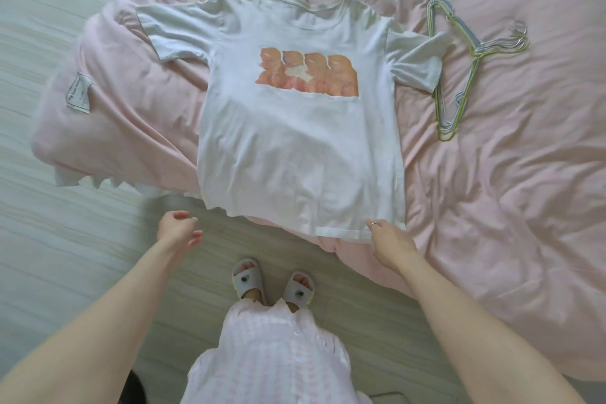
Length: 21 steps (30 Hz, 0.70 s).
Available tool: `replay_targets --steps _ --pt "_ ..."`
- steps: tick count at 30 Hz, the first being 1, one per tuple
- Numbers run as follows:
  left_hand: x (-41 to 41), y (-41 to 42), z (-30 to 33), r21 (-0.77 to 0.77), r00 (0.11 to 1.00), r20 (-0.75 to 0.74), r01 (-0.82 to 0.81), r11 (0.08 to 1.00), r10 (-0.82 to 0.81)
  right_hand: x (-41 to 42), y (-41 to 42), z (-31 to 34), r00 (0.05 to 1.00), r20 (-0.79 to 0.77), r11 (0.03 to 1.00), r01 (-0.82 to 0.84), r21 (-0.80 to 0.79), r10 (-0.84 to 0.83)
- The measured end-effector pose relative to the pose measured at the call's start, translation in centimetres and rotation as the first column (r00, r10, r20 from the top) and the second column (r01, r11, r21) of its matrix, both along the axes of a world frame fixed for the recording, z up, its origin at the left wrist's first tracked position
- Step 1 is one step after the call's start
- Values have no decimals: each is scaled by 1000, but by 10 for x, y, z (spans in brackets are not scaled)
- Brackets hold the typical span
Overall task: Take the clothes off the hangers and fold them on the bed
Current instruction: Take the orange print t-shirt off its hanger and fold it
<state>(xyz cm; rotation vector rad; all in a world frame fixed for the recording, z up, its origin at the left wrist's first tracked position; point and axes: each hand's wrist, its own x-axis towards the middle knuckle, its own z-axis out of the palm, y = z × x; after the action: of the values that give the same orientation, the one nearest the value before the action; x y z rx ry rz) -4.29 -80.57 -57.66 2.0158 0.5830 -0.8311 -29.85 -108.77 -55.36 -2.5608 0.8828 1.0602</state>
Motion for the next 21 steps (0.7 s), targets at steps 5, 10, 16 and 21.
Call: replay_targets --steps 5,10,16,21 --pt "19 -25 35 -181 997 -48 50 982 -60 62 1 37 986 167 997 -15 74 2" --pt "73 -41 58 -247 998 -1 66 967 -69 150 -7 68 944 320 994 -103 37 85" --pt "159 -58 52 -284 1000 -6 -12 959 10 253 -13 65 915 400 993 -94 68 59" --pt "259 -83 27 -246 998 -27 -62 967 57 362 -29 33 942 336 991 -54 126 8"
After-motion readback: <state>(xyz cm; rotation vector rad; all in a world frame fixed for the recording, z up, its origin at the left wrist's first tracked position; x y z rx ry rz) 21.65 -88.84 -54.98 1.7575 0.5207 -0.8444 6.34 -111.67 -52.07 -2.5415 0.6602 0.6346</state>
